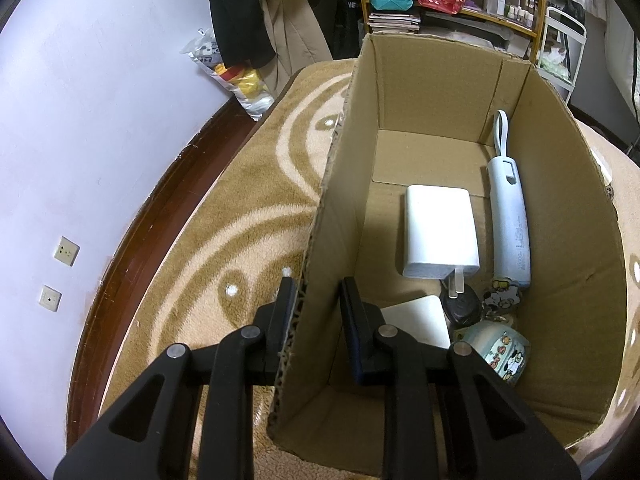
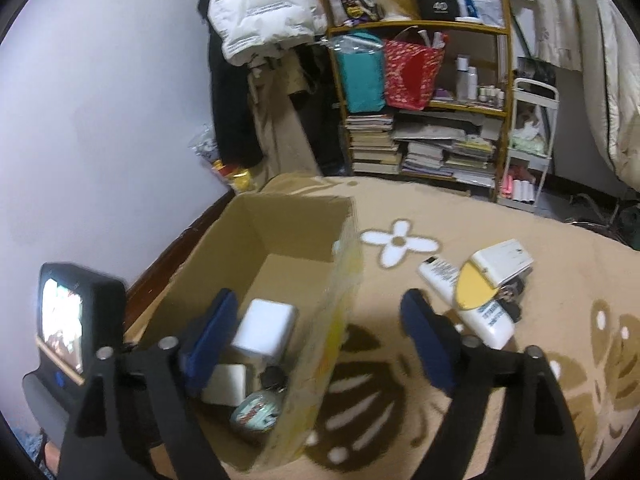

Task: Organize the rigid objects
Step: 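Carry the Cheers keychain case into the box and release it, then reach to the pile and grasp the white remote-like device with the right tool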

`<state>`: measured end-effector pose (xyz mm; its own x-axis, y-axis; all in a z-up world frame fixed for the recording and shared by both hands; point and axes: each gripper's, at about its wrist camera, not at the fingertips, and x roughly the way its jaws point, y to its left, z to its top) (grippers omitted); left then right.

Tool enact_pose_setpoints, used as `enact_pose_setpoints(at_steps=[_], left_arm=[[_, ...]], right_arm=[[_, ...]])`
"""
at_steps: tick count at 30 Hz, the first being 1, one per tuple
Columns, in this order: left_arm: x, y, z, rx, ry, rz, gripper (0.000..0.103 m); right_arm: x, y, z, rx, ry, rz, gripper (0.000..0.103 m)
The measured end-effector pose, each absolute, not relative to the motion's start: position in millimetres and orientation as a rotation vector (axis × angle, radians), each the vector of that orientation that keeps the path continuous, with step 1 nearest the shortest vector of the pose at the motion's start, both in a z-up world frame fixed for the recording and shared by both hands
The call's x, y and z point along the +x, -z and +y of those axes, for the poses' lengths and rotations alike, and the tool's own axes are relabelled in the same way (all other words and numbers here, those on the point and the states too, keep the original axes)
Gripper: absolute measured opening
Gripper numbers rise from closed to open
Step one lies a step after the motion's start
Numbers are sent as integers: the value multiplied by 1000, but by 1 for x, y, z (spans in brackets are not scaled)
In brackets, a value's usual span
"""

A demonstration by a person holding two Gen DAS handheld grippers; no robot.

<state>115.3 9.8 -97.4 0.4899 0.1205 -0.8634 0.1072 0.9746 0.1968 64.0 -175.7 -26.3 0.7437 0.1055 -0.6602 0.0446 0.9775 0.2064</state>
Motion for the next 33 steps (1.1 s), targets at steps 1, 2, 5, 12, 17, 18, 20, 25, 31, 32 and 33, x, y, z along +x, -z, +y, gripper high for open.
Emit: enact_pose_setpoints(at_steps=[1,2,5,12,17,18,20,25,31,32,33], left_arm=[[116,97,10,238,-8,1062,23],[116,96,10,238,-7,1062,23],[118,96,10,234,-5,1065,23],[119,95,9,245,-4,1067,23],[120,95,8,245,-6,1069,23],[120,96,8,247,-8,1069,23],[120,96,7,241,-17,1072,23],[119,96,8,231,-19,1074,23],[119,96,9,232,-21,1075,23],[120,96,10,237,-20,1074,23],[120,96,10,242,-21,1073,23]], right_arm=[[66,26,-180,217,-20,733,93],[67,27,-184,216,-8,736,95],[72,29,-197,190,58,736,102],[84,36,-234,212,157,771,103],[92,40,-259,252,190,786,103],[94,42,-265,259,196,791,103],[99,47,-276,277,213,798,103],[109,60,-306,323,259,798,103],[129,69,-337,356,298,810,103],[133,71,-341,359,299,815,103],[138,73,-345,359,302,822,103]])
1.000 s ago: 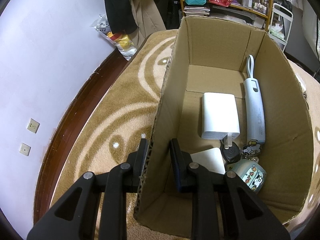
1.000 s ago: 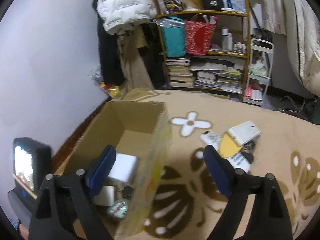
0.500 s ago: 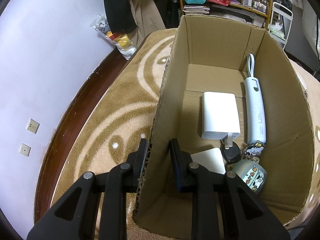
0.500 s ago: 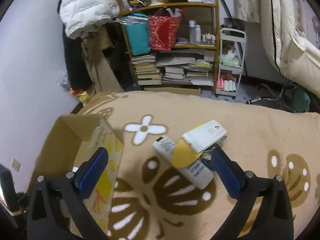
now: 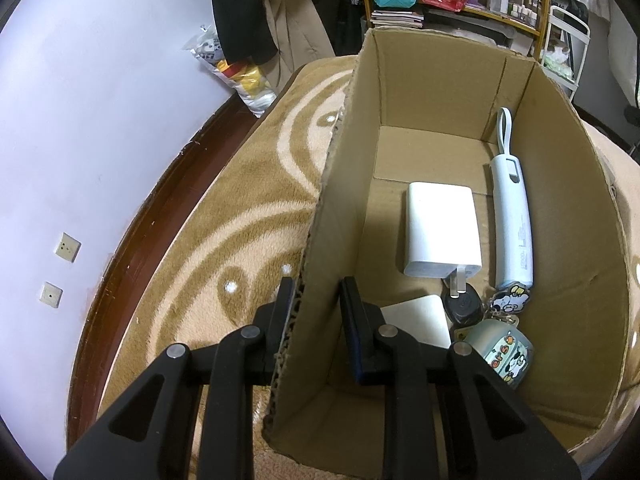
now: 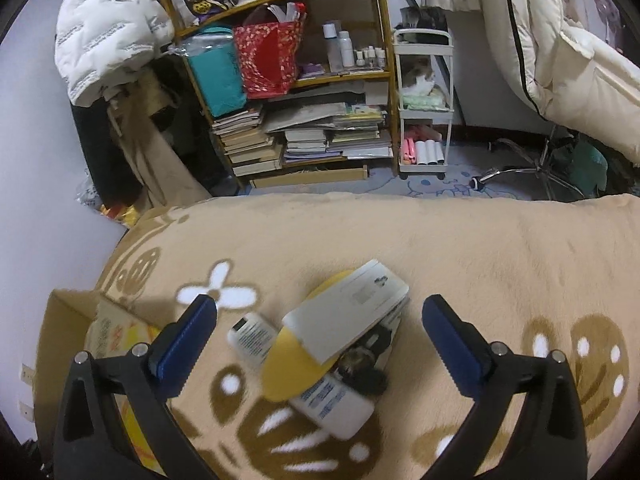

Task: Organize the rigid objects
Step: 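Reach to the pile and grasp the white remote-like device with the right tool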

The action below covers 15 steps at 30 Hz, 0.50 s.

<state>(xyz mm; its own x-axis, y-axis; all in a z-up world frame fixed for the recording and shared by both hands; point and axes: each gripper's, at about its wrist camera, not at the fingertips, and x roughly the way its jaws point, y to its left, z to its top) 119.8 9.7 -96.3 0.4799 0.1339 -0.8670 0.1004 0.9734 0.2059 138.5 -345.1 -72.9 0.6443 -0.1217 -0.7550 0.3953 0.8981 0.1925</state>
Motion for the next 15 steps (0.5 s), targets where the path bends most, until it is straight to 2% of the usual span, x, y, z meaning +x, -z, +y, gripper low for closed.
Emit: enact_pose_setpoints(at_steps=[15], left_arm=[[123,103,4,264,-34,1078,24]], right_arm=[[182,113,-365,409,356,918,103]])
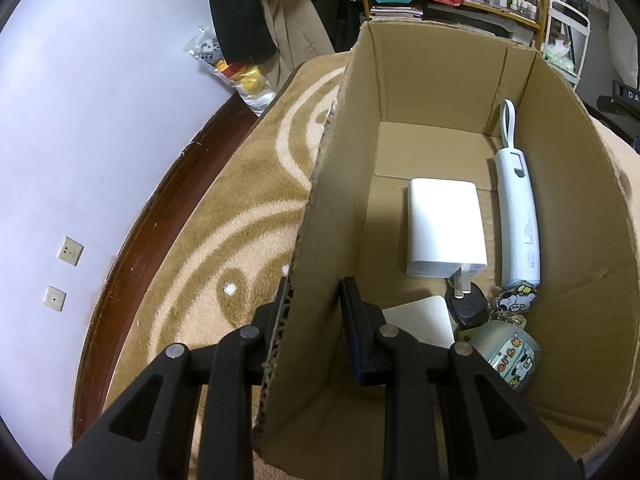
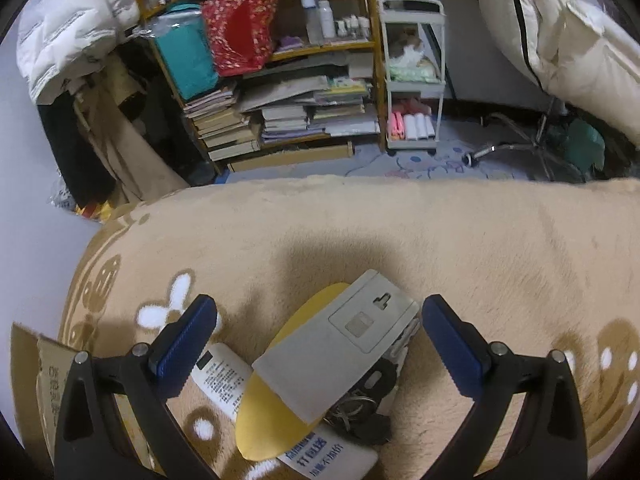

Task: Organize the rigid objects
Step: 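Reach to the pile and grasp the white remote-like device with the right tool, then carry the white device into the box and open the right tool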

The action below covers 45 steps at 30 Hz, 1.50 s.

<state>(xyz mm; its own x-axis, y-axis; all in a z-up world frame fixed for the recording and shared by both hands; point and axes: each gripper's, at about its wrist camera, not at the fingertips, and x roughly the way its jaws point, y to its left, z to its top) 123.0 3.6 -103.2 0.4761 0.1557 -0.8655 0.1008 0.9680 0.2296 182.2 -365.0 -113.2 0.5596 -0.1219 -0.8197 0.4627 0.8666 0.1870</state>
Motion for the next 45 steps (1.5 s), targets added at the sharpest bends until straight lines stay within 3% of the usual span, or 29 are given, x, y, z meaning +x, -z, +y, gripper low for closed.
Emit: enact_pose_setpoints(at_steps=[9,22,35,45], left_arm=[[123,103,6,251,-20,1081,21],[124,102,9,248,-18,1080,21],[122,101,6,248,-31,1081,22],[120,101,8,242,-33,1080,22]], right_arm=[[183,134,-362,402,431,1005,99],[169,144,-376,509,423,1062,53],[131,105,-346,340,389,976,51],[99,74,-306,366,306,830,51]])
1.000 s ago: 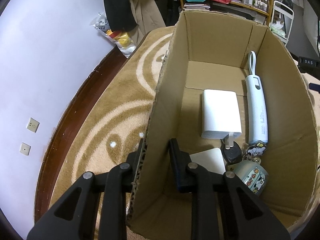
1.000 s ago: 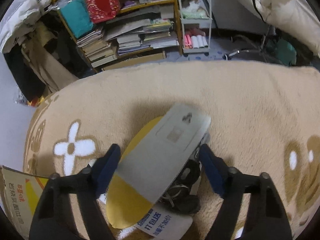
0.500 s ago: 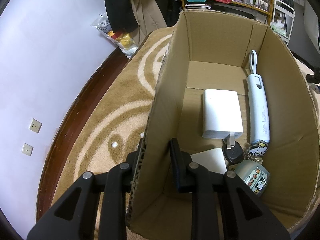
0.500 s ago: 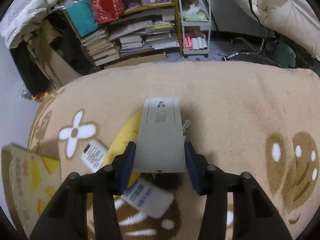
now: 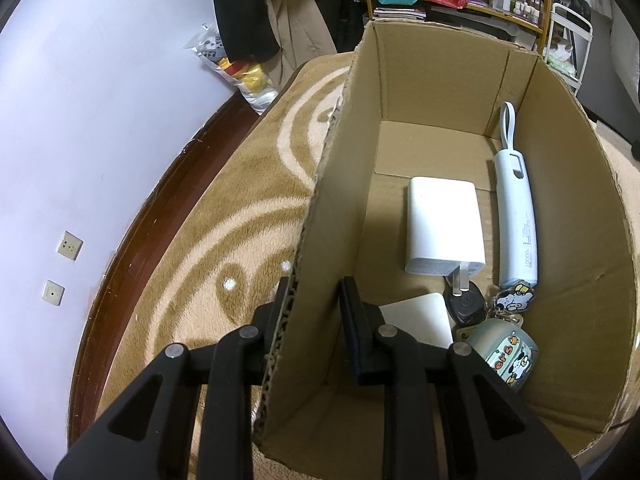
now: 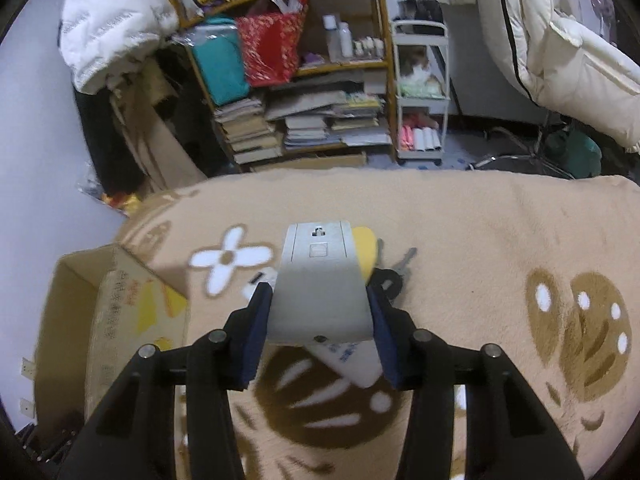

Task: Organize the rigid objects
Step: 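Carry the white device into the box and open the right tool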

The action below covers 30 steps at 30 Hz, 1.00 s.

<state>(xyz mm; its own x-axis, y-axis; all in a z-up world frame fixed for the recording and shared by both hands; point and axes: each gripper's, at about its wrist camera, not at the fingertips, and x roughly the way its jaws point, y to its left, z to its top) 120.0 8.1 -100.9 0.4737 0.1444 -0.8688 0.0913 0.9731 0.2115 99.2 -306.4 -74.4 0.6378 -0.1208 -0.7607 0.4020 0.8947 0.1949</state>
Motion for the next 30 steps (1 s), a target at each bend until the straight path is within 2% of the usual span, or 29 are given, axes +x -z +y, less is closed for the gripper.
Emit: enact_pose_setpoints(at_steps=[18,30], left_arm=[[119,102,8,252,-30,1077,22],[119,102,7,260,-27,1077,22]], right_arm=[[83,7,-219,283,40,676,51],[80,6,-175,228,-128,682,51]])
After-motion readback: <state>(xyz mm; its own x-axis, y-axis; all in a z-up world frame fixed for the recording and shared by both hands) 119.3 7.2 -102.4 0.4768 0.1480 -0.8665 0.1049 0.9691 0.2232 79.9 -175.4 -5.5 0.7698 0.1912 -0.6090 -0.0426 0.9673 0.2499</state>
